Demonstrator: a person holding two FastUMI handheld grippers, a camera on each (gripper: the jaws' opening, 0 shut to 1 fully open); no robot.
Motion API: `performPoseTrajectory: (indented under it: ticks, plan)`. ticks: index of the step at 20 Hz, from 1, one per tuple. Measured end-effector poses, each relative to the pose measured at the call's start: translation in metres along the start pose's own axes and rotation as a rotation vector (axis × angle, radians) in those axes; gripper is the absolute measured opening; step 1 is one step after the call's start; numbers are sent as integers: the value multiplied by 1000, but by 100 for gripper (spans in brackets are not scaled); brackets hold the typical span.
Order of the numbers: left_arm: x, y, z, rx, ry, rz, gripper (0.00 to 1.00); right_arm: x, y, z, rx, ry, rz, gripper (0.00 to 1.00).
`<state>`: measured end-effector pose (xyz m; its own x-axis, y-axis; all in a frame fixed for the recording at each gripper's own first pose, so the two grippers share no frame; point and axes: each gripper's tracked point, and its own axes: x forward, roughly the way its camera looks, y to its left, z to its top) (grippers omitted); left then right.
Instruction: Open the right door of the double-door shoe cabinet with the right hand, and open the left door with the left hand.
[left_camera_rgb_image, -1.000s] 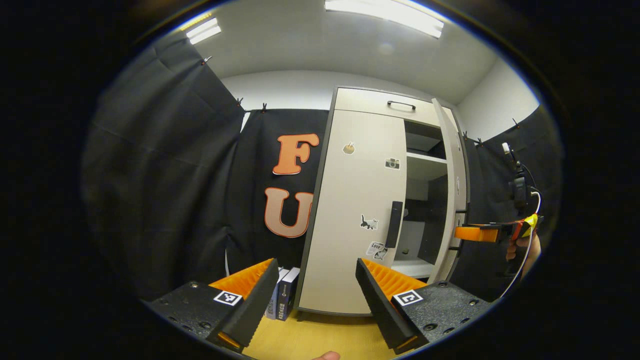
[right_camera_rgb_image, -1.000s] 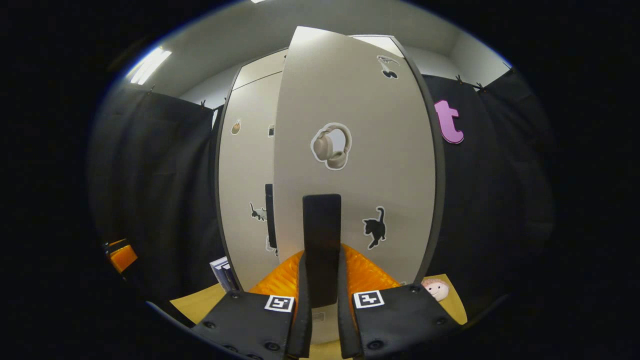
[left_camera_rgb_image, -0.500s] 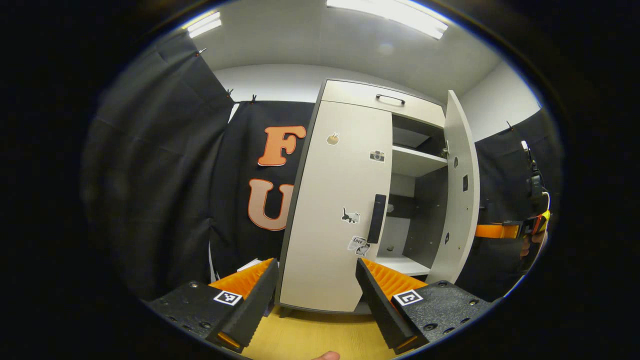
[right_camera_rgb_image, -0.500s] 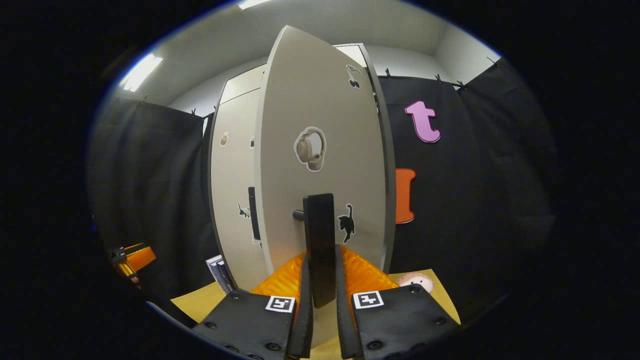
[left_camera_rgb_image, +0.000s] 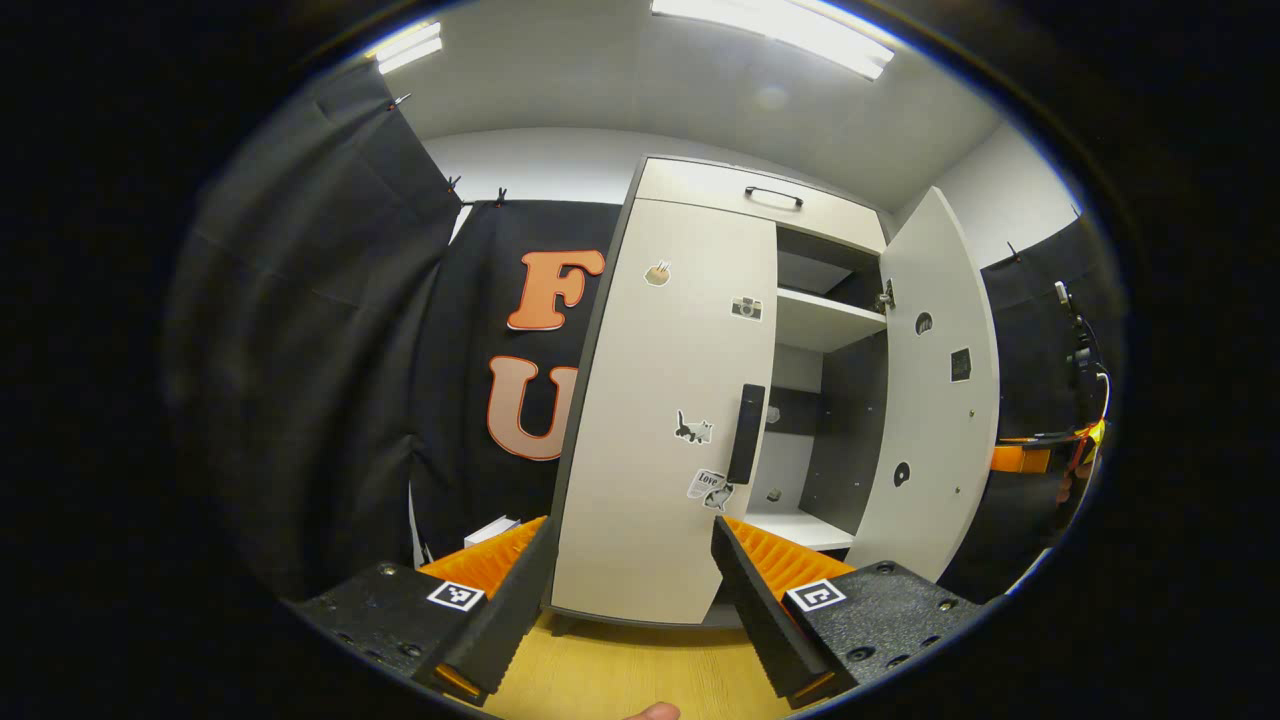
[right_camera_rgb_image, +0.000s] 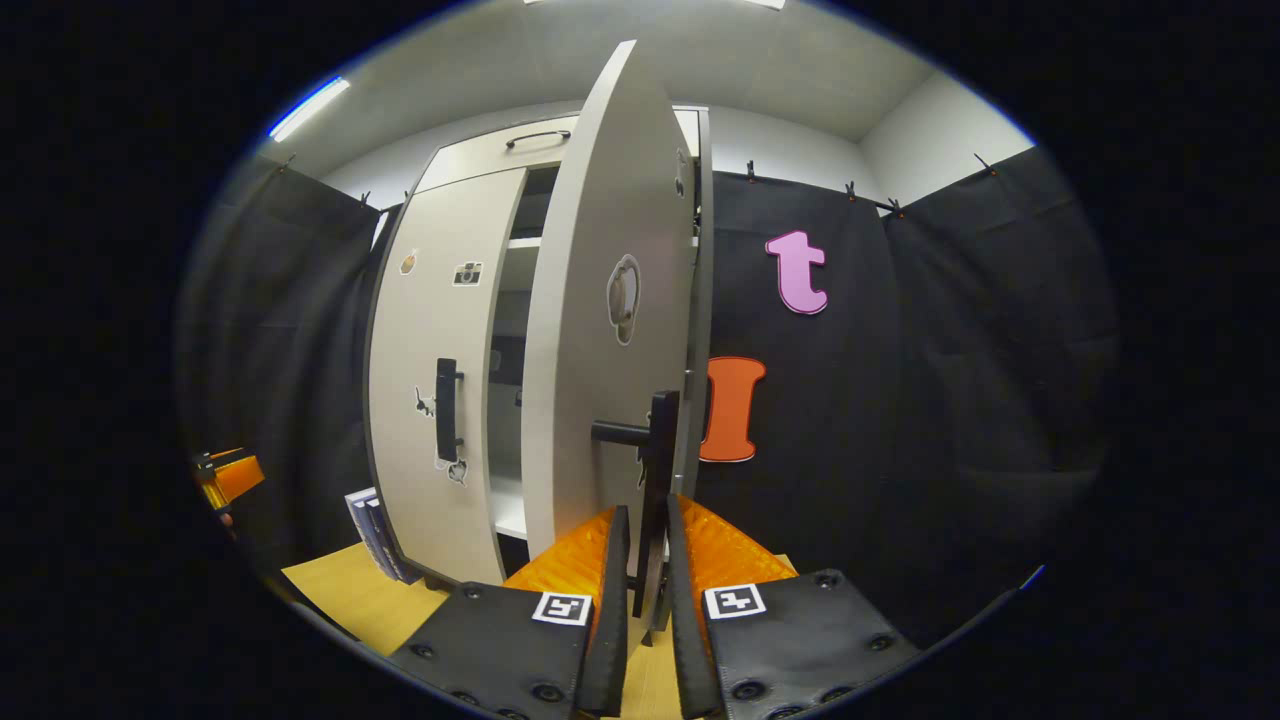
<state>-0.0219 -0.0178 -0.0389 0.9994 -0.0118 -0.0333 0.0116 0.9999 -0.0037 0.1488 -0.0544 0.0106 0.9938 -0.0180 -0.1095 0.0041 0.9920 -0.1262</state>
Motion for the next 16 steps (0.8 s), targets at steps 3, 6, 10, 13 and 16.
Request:
performPoseTrajectory:
  ticks: [3,6,10,13,16]
  plan:
    - [-2,1,-1,1,-1,-2,95,1,-9,0,48,-5,-39,26]
    - [-5,4,1,4,-3,4,94,2,-15,2,75,-11,-49,26]
    - [-11,10,5,10,-10,19,94,6,-15,10,71,-43,-18,12]
    - [-16,16,9,13,-20,31,94,0,-19,10,54,-33,-31,18]
    - [-19,21,9,10,-20,41,95,-7,-18,7,83,-24,-53,19]
